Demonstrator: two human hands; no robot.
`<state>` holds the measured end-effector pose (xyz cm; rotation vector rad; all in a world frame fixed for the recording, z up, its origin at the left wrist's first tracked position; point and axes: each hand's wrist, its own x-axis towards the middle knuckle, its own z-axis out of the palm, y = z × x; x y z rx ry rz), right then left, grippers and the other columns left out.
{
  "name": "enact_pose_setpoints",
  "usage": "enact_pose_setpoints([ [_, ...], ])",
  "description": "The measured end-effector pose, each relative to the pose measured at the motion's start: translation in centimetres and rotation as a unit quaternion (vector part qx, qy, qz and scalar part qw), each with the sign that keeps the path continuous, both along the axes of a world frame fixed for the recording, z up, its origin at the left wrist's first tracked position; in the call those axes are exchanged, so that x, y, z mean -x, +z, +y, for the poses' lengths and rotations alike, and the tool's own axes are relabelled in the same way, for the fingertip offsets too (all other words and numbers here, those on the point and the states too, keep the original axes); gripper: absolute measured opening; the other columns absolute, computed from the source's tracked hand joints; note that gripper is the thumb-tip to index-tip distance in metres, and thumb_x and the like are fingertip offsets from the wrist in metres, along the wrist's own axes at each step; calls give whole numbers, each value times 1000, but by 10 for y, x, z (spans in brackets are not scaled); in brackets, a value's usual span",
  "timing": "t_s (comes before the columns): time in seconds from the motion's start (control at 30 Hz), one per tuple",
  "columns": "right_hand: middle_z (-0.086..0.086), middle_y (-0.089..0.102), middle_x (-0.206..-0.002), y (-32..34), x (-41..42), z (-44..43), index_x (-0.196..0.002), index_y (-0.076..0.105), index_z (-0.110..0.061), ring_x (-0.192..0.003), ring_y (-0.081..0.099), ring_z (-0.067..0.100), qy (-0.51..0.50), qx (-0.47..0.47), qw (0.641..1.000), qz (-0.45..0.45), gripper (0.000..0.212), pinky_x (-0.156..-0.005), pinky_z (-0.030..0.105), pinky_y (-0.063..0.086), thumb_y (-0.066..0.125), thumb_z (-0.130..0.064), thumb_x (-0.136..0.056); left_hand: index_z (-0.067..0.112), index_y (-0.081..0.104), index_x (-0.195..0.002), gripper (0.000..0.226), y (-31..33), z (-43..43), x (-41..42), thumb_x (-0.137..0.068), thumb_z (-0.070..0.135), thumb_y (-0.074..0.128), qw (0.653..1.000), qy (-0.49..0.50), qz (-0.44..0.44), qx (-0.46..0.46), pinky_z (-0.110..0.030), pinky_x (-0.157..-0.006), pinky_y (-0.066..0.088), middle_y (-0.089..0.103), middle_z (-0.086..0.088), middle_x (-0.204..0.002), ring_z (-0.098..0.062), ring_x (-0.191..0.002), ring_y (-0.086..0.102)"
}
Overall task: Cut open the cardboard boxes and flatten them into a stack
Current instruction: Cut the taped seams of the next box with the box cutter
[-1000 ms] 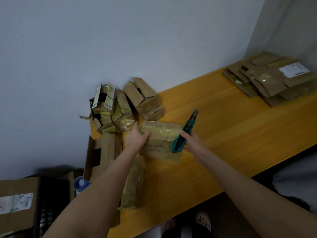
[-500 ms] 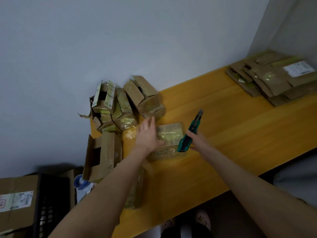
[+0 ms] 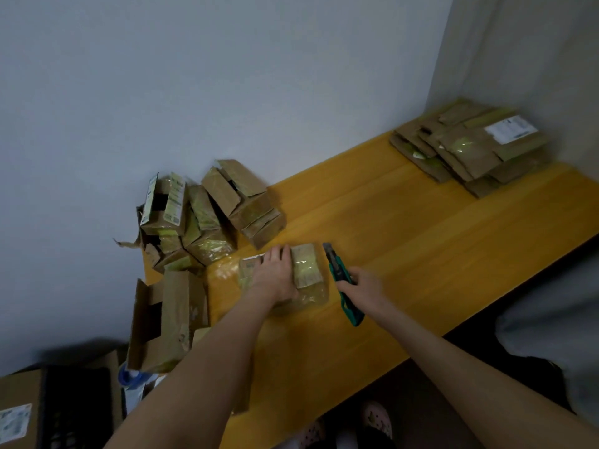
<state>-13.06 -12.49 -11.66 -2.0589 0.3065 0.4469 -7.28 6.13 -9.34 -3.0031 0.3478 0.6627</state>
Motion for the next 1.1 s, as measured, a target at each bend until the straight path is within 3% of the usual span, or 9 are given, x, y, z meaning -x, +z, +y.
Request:
enact_pose_setpoints([
  [0.13, -9, 55, -88, 7, 3, -5, -139, 42, -23, -72, 56, 7, -8, 27, 999, -27, 50, -53, 19, 43, 56, -26, -91, 9, 7, -152, 119, 4, 1, 3, -67, 54, 78, 997, -25, -75, -17, -45, -118, 16, 21, -14, -149, -32, -140, 20],
  [0.2, -9, 56, -85, 10, 4, -7, -141, 39, -29, -71, 60, 10, 14, 54, 998, -42, 54, -55, 24, 50, 56, -31, -90, 10, 7, -152, 119, 6, 4, 3, -68, 55, 77, 994, -17, -109, -8, -44, -118, 17, 21, -13, -149, -31, -140, 20],
  [0.3, -7, 59, -87, 14, 8, -7, -141, 40, -35, -73, 62, 13, 67, 100, 991, -57, 54, -62, 32, 56, 56, -40, -89, 10, 6, -152, 118, 2, 11, 5, -69, 50, 80, 995, -1, -97, -1, -43, -118, 21, 20, -11, -149, -29, -140, 20],
  [0.5, -14, 54, -75, 18, 11, -9, -142, 41, -36, -67, 58, 8, 115, 125, 983, -74, 55, -53, 24, 48, 57, -40, -89, 10, 8, -151, 114, -9, 9, 16, -70, 40, 82, 994, 1, -103, -19, -40, -116, 25, 21, -9, -148, -28, -139, 20],
  [0.8, -4, 67, -99, 31, 3, -10, -146, 33, -37, -78, 61, 14, 185, 232, 952, -74, 58, -56, 27, 47, 52, -41, -92, 11, 11, -150, 113, -10, 8, 14, -69, 42, 82, 993, 3, -113, -22, -39, -115, 28, 23, -9, -147, -27, -139, 21],
  [0.97, -2, 63, -89, 38, 3, -4, -142, 43, -32, -75, 58, 16, 207, 270, 937, -80, 51, -52, 26, 42, 52, -39, -92, 10, 9, -151, 113, -10, 7, 12, -69, 41, 82, 994, 5, -107, -25, -40, -116, 26, 23, -10, -147, -27, -141, 19],
  [1.1, -6, 56, -86, 44, 2, -5, -147, 34, -32, -77, 56, 14, 228, 276, 932, -49, 58, -59, 28, 47, 51, -41, -92, 11, 10, -151, 113, -11, 8, 8, -69, 40, 82, 995, 8, -96, -22, -40, -116, 27, 23, -10, -148, -27, -141, 19],
])
